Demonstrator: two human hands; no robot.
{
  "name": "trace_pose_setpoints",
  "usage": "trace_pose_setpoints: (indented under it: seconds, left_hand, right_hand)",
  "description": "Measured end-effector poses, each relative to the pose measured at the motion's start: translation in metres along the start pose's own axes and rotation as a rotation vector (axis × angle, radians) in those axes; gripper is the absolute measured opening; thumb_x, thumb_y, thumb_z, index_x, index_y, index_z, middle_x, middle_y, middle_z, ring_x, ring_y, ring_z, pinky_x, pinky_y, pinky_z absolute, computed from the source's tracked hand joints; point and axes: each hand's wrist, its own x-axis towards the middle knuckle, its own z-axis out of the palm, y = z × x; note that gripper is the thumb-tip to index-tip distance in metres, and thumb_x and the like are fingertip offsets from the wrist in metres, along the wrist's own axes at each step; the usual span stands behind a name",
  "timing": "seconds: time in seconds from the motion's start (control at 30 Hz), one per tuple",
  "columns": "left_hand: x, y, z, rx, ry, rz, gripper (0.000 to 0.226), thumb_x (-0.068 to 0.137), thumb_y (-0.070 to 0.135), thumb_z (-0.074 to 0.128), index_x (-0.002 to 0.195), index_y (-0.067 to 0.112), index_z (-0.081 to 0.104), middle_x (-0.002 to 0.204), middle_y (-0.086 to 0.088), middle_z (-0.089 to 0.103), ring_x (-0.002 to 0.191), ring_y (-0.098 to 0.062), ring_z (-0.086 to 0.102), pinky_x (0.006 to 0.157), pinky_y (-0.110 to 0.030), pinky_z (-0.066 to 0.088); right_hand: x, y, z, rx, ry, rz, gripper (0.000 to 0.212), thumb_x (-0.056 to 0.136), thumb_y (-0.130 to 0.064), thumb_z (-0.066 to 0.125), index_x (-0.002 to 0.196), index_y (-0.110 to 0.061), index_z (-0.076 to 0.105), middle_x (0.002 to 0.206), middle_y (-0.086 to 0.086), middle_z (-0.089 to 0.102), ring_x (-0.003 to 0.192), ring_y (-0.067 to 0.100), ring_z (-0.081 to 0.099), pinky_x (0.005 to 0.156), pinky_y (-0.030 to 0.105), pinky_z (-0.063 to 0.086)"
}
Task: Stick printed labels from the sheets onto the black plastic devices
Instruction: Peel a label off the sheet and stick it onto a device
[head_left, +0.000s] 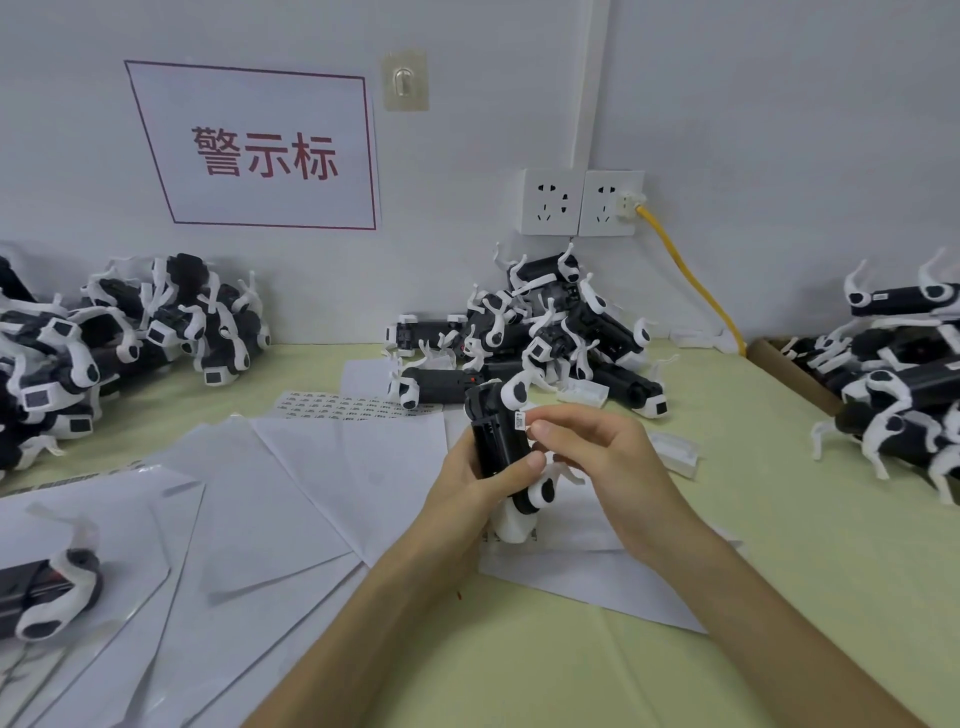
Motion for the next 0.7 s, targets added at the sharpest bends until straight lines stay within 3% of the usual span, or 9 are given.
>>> trace_pose_setpoints:
  seconds: [0.17,0.3,0.7]
  left_hand:
    - [0.0008,-0.0023,0.0025,0.003,0.018,0.008,0.054,0.08,0.023,0.078,0.131,0.014,0.059,0.121,-0.009,0.072,0.112,-0.021,0.07,0.088,-0.03,0.055]
    - [0.0014,-0.0037,0.003,0.029,0.037,0.015,0.057,0.079,0.022,0.086,0.129,0.016,0.059,0.119,-0.009,0.072,0.109,-0.019,0.07,0.084,-0.025,0.055]
    - [0.0021,-0.0093,0.0034,0.095,0.036,0.057,0.055,0.076,0.03,0.08,0.127,0.021,0.059,0.113,-0.002,0.073,0.107,-0.017,0.07,0.088,-0.03,0.056]
  right_hand:
    - [-0.0005,0.0004,0.0014,-0.059,0.058,-0.055,0.011,0.088,-0.01,0.075,0.091,-0.019,0.081,0.089,-0.004,0.078,0.084,0.007,0.071,0.075,0.016,0.052]
    - [-0.0019,-0.0002,0.0033,-0.089,0.082,-0.104,0.013,0.086,-0.009,0.077,0.085,-0.022,0.08,0.087,-0.005,0.079,0.081,0.007,0.072,0.07,0.014,0.051]
    - [-0.0046,0.0003,0.0063,-0.133,0.144,-0.129,0.019,0.086,-0.012,0.079,0.081,-0.03,0.08,0.079,-0.004,0.078,0.074,0.011,0.073,0.064,0.017,0.052]
